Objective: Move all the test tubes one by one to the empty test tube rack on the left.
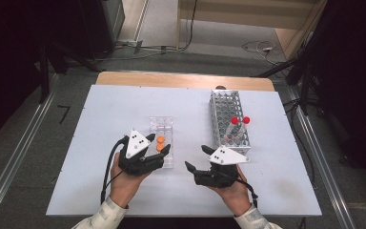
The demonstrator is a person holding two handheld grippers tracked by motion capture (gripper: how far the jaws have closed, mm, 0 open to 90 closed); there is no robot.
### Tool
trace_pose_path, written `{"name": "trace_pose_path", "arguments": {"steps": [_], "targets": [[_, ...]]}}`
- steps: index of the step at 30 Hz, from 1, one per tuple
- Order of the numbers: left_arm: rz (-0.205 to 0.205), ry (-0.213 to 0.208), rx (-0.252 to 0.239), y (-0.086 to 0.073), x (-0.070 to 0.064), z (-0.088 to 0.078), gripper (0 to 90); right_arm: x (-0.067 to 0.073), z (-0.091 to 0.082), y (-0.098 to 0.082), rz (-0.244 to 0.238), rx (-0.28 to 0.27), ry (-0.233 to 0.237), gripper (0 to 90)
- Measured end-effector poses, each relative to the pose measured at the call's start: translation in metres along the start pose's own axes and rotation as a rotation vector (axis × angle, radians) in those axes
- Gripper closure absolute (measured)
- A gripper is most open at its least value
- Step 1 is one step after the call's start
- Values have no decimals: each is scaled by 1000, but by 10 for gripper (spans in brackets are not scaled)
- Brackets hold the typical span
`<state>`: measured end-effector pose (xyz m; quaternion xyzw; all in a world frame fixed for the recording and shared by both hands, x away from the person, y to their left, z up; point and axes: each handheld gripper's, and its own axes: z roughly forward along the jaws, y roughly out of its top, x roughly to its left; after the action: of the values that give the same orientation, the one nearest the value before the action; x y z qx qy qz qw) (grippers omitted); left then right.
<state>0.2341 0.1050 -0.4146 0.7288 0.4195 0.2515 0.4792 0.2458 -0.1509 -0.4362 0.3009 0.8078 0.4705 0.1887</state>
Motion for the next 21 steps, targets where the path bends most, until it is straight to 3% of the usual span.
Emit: {"name": "trace_pose_path", "arguments": {"steps": [10, 21], "targets": [[-40, 16, 2, 0, 5, 1, 244, -43, -14, -1, 55, -25, -160, 230], [-48, 23, 0, 0, 6, 1, 238, -86, -29, -9, 156, -43, -304, 240]]}}
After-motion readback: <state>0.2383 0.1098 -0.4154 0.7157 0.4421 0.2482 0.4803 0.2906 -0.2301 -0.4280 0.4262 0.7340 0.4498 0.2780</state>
